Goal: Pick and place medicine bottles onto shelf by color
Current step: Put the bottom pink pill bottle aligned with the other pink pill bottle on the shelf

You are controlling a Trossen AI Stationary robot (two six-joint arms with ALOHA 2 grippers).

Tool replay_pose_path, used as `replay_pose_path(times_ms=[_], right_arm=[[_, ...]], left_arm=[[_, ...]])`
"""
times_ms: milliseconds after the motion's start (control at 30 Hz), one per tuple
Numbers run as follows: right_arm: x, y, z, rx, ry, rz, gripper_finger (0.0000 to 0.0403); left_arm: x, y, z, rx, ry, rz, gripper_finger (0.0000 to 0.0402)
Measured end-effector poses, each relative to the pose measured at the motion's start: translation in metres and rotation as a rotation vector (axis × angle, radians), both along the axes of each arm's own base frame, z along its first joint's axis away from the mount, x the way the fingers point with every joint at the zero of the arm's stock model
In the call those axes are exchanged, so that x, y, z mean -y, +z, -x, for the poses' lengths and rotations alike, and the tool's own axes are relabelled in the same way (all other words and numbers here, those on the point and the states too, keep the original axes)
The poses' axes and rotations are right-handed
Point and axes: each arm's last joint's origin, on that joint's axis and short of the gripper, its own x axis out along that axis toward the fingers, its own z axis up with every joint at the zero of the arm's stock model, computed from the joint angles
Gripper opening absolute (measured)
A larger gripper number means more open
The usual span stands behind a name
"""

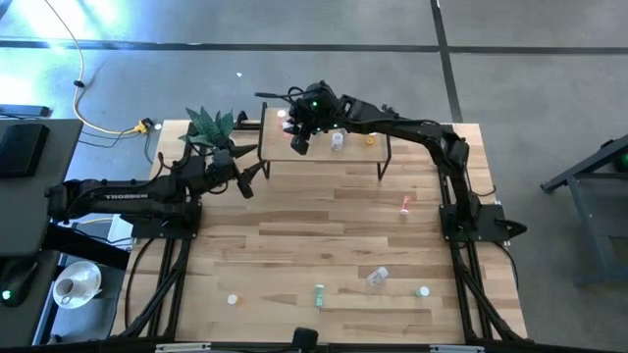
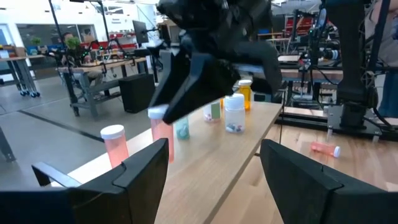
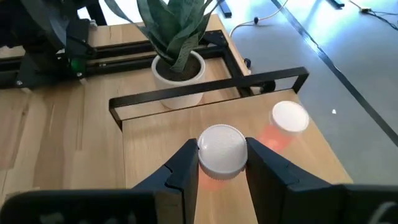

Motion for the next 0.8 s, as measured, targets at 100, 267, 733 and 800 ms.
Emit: replay_pose_path(times_ms=[100,267,733,800], right_arm=[[0.001,-0.002,-0.002,0.010,0.001,0.005,0.0094],[0.002,-0.012,-0.006,-0.008,0.000,-0.003,0.0094],[0.003,0.001,-0.010,0.079,-0.009,0.014,0.0094],[0.003,0.001,-0.009,0.078,-0.010,0.012,0.0094]], left_arm=[[0.000,0.000,0.000,0.001,0.000,0.001,0.0243],[0.000,0.000,0.000,0.020,0.000,0.020,0.0243],[0.000,0.001,0.000,0.026,0.000,0.017,0.0243],[0.000,0.001,0.000,0.026,0.000,0.017,0.0243]])
